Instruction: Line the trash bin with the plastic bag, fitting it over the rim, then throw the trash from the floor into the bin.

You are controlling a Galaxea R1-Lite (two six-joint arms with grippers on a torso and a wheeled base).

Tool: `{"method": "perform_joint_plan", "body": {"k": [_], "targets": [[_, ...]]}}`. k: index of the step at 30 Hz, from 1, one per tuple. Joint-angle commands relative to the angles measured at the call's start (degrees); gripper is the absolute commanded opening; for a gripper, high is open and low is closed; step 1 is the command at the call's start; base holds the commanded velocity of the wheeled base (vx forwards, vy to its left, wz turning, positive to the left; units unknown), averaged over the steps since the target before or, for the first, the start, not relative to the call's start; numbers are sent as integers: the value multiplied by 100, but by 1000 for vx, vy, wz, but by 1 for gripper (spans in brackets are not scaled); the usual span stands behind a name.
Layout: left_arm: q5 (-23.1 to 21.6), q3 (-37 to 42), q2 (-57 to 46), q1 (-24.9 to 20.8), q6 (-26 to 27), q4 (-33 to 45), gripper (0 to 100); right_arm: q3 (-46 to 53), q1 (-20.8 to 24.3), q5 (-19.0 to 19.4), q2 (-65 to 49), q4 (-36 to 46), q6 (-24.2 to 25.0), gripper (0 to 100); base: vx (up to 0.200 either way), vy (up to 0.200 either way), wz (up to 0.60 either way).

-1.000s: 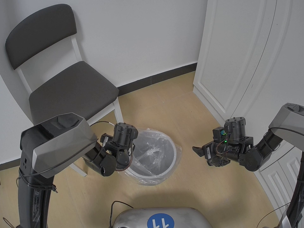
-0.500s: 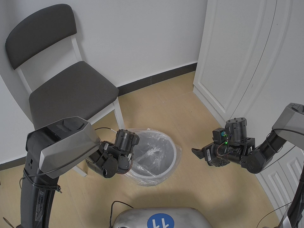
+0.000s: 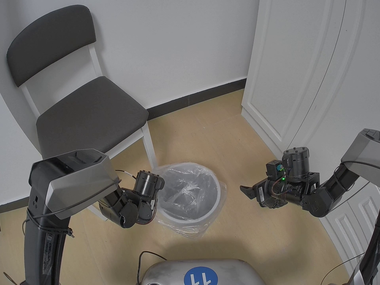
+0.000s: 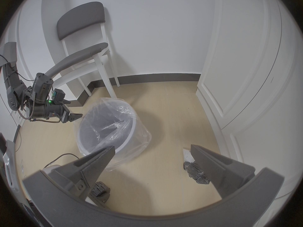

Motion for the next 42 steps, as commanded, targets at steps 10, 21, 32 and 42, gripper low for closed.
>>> {"method": "perform_joint_plan", "body": {"k": [10,21,32,42], "targets": [[-186,-183,388,300,-38,50,100,8,1,1,19,-3,-10,100,0,0,0],[-256,-43,186,247,-311,42,100,44,1,1,10,-3,-72,100,0,0,0],[-265,748,-1150,115,-452,33,100,79,80,1,28,-3,-72,100,0,0,0],[-274,520,-1255,-271,-285,147,100,87,80,1,10,-3,-72,100,0,0,0]]}}
